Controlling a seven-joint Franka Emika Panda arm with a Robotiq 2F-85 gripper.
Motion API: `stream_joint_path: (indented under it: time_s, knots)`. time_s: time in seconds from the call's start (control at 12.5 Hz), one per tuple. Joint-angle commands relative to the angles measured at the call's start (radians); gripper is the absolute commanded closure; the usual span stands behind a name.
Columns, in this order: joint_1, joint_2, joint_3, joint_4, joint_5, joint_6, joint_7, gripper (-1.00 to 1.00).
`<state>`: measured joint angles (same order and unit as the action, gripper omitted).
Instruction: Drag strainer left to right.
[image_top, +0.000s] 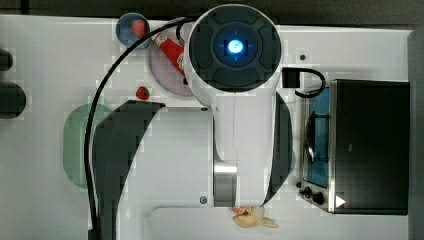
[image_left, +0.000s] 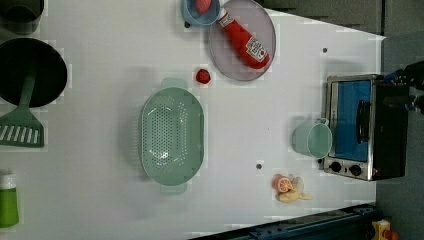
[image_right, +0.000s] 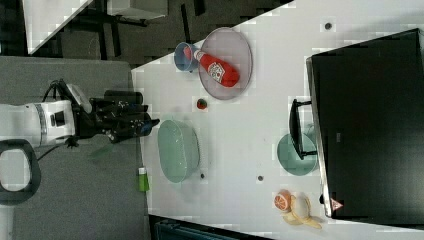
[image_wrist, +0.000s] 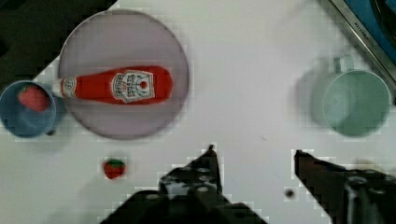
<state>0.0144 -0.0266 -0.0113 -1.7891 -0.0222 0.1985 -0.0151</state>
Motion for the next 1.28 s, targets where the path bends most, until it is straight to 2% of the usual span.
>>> stream_joint_path:
  time_s: [0.08, 0.24, 0.48, 0.72, 0.96, 1.28]
  knots:
    - [-0.026, -0.324, -0.037, -0.129, -0.002, -0.181, 0.086, -0.6]
    - [-0.023, -0.322, -0.029, -0.129, 0.0, -0.18, 0.092, -0.99]
    - [0.001, -0.29, 0.038, -0.13, 0.023, -0.174, 0.107, -1.0]
    - [0.026, -0.228, 0.166, -0.13, 0.026, -0.173, 0.223, -1.0]
    - [0.04, -0.147, 0.323, -0.13, 0.026, -0.142, 0.5, -1.0]
    - [0.043, -0.019, 0.51, -0.14, 0.026, 0.037, 0.899, -1.0]
